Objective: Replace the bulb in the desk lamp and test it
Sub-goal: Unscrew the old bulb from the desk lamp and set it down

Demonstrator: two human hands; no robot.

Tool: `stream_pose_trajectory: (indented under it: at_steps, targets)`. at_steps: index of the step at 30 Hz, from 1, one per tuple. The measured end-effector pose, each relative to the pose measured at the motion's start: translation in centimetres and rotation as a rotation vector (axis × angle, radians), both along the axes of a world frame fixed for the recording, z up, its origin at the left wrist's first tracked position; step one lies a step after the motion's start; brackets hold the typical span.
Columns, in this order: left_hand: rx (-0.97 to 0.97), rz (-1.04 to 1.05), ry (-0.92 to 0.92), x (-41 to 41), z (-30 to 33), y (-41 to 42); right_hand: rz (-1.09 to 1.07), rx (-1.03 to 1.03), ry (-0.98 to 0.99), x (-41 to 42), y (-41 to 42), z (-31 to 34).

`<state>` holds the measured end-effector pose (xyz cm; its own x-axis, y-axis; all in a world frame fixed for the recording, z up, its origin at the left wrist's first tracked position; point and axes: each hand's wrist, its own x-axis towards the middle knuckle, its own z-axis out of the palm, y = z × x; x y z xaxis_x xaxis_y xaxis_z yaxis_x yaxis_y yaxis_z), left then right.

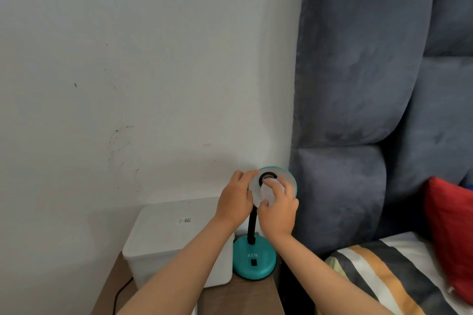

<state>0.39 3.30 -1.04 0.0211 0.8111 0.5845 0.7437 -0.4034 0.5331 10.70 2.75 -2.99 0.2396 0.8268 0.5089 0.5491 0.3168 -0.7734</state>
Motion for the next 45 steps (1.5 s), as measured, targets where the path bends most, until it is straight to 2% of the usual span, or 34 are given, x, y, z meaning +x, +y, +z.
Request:
stream_pose_trajectory:
  at_steps: [2, 4, 6, 9, 11, 16, 21, 29, 31, 38, 45]
  targets:
    - [-0.002, 0.004, -0.002, 0.1, 0.0, -0.1, 0.002, 0.012, -0.011, 0.1, -0.1, -0.3]
    - [0.001, 0.007, -0.004, 0.1, -0.1, -0.1, -0.01, 0.024, 0.086, -0.1, -0.4, -0.5]
    - [0.004, 0.012, 0.001, 0.1, -0.1, -0.1, -0.032, -0.008, 0.286, -0.5, -0.9, -0.3]
    - [0.007, 0.025, 0.0, 0.3, -0.2, 0.1, -0.048, -0.166, 0.621, -1.3, -1.4, 0.6]
    - [0.01, 0.021, 0.002, 0.3, -0.3, 0.1, -0.065, -0.241, 0.701, -1.6, -1.2, 1.0]
    - [0.005, 0.006, 0.002, 0.1, -0.2, 0.1, -0.047, -0.19, 0.642, -1.4, -0.5, 1.4]
    - [0.015, 0.001, -0.002, 0.1, -0.2, 0.2, -0.001, -0.033, 0.35, -1.0, -0.9, 0.3]
    - [0.006, 0.006, -0.013, 0.1, -0.3, 0.0, -0.076, -0.248, 0.681, -1.6, -1.5, 1.0]
    - [0.002, 0.007, -0.01, 0.0, -0.2, -0.1, -0.066, -0.275, 0.698, -1.5, -1.4, 1.5]
    - [0.01, 0.011, -0.008, 0.1, -0.2, 0.0, -0.023, -0.142, 0.631, -1.4, -1.7, 0.8]
    - [0.015, 0.019, -0.008, 0.2, -0.4, 0.0, -0.085, -0.252, 0.712, -1.7, -1.3, 1.7]
